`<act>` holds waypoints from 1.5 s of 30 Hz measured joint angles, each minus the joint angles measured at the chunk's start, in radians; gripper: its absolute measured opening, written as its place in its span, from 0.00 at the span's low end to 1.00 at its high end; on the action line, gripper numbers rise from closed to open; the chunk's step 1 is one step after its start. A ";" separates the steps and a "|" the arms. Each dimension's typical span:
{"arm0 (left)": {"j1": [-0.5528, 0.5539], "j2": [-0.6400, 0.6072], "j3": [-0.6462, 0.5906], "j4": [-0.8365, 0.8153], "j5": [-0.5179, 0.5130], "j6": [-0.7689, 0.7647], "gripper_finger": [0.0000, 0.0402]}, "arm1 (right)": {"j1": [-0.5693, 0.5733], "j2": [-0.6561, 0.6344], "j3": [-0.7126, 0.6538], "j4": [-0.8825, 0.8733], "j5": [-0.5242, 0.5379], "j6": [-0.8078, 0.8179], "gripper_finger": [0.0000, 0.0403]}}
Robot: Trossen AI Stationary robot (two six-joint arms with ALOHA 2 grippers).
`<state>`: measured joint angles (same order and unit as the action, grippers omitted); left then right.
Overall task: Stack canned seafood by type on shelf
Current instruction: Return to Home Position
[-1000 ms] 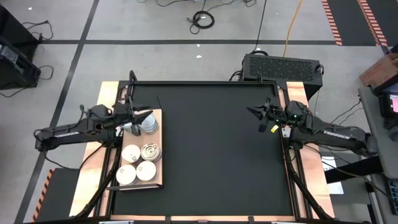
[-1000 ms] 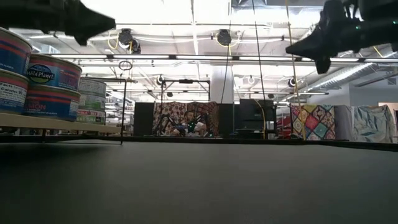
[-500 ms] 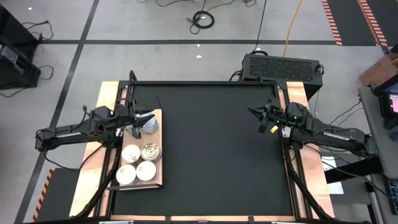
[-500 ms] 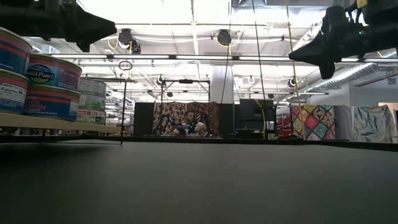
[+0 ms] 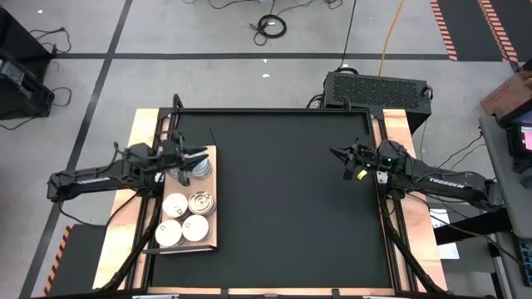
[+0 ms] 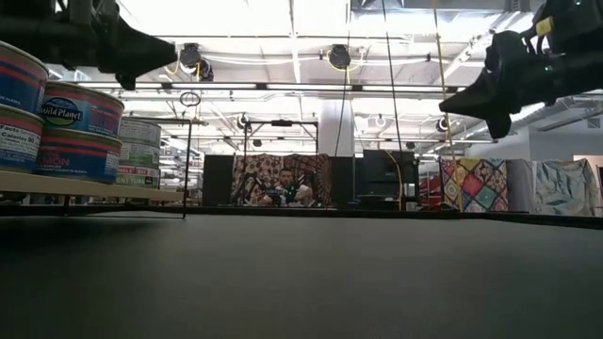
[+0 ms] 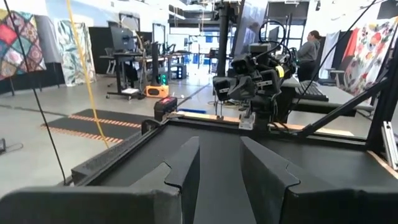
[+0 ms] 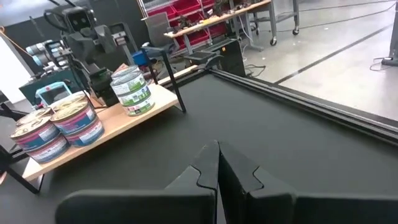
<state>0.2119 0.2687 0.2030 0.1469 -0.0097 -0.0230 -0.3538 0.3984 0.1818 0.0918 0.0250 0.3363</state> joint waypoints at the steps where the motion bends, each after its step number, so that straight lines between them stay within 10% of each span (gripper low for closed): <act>1: 0.000 0.000 -0.006 0.002 -0.001 -0.007 0.29 | 0.000 -0.001 -0.004 0.003 0.000 0.003 0.00; 45: 0.000 0.000 -0.027 -0.001 -0.036 -0.048 0.29 | 0.000 -0.014 -0.168 0.040 0.026 -0.089 0.00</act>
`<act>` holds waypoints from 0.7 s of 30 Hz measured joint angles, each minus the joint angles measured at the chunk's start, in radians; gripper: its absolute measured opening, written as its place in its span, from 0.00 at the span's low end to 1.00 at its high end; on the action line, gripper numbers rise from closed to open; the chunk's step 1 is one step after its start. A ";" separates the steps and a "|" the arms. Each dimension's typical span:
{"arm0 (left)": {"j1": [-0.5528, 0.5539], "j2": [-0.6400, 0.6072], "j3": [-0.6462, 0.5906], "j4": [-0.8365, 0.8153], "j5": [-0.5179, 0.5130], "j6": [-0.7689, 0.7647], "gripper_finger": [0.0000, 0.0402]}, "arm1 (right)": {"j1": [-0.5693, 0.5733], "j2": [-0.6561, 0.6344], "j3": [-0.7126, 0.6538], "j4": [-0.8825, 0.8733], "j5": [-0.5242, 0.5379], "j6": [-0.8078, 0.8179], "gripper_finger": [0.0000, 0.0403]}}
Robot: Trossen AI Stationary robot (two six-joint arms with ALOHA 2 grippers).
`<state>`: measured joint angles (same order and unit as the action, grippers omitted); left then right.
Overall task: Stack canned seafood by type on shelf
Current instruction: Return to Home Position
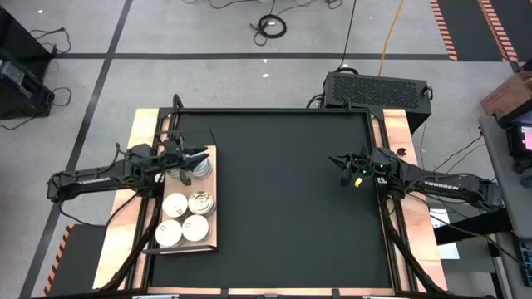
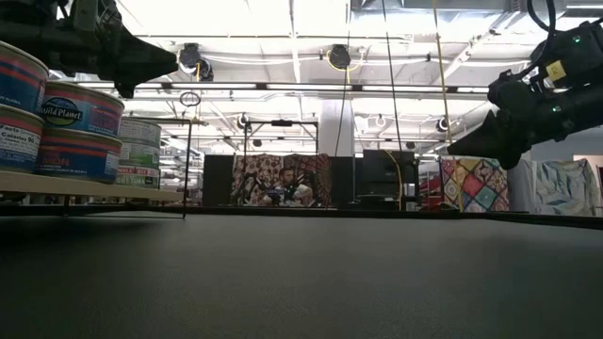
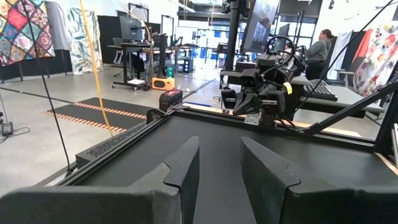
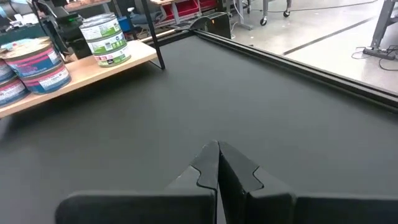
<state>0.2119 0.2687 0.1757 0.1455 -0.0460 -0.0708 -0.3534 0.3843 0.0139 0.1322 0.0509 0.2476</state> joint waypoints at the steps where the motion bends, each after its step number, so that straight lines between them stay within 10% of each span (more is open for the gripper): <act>1: 0.000 0.000 0.000 0.000 0.000 0.000 0.29 | 0.000 0.000 0.000 0.000 0.000 -0.004 0.00; 21: 0.000 0.000 0.000 0.000 0.000 0.000 0.29 | 0.000 0.000 0.001 -0.104 0.000 -0.031 0.00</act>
